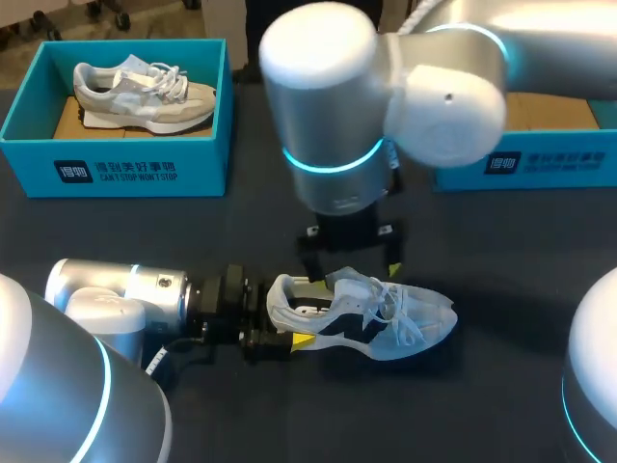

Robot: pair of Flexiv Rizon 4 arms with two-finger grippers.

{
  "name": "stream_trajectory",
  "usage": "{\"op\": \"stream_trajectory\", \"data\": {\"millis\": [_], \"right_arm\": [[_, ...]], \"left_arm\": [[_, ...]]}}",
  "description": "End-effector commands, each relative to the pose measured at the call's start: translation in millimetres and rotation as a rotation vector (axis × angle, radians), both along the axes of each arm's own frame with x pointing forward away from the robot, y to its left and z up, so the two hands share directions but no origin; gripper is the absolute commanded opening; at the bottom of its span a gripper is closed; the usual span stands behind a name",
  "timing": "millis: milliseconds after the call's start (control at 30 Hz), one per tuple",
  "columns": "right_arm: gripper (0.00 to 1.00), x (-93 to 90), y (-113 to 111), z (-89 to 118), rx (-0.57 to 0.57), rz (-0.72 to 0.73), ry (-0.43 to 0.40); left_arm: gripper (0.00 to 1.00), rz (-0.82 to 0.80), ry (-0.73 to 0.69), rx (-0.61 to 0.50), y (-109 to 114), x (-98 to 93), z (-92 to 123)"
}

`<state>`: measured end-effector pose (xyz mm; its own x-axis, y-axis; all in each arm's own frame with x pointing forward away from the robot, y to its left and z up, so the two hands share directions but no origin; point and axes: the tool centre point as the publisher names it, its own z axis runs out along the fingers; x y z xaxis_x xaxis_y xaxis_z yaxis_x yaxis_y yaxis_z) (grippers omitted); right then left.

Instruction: Take the shoe out of the shoebox, open the shoe tongue, remove and reinsert the insole, then place the shoe into the shoebox

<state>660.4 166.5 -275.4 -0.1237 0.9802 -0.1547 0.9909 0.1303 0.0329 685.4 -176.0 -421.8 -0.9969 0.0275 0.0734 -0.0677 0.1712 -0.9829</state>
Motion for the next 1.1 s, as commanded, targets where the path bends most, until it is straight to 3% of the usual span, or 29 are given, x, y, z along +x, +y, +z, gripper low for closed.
{"op": "stream_trajectory", "data": {"millis": [33, 567, 833, 1033, 1100], "right_arm": [[1.0, 1.8, 12.6, -14.5, -0.087, -0.019, -0.033], [1.0, 14.1, 5.1, -40.1, -0.042, -0.073, -0.121], [1.0, 17.9, 7.2, -50.1, -0.031, -0.09, -0.127], [0.81, 18.5, 4.9, -58.1, -0.023, -0.108, -0.123], [0.64, 19.1, 4.6, -60.6, -0.022, -0.113, -0.115]], "left_arm": [[0.0, 0.001, -0.001, 0.0, 0.1, -0.4, 0.0], [0.0, 0.001, -0.001, 0.0, 0.1, -0.4, 0.0], [0.0, 0.001, -0.001, 0.0, 0.1, -0.4, 0.0], [0.0, 0.001, -0.001, 0.0, 0.1, -0.4, 0.0], [0.0, 0.001, -0.001, 0.0, 0.1, -0.4, 0.0]]}}
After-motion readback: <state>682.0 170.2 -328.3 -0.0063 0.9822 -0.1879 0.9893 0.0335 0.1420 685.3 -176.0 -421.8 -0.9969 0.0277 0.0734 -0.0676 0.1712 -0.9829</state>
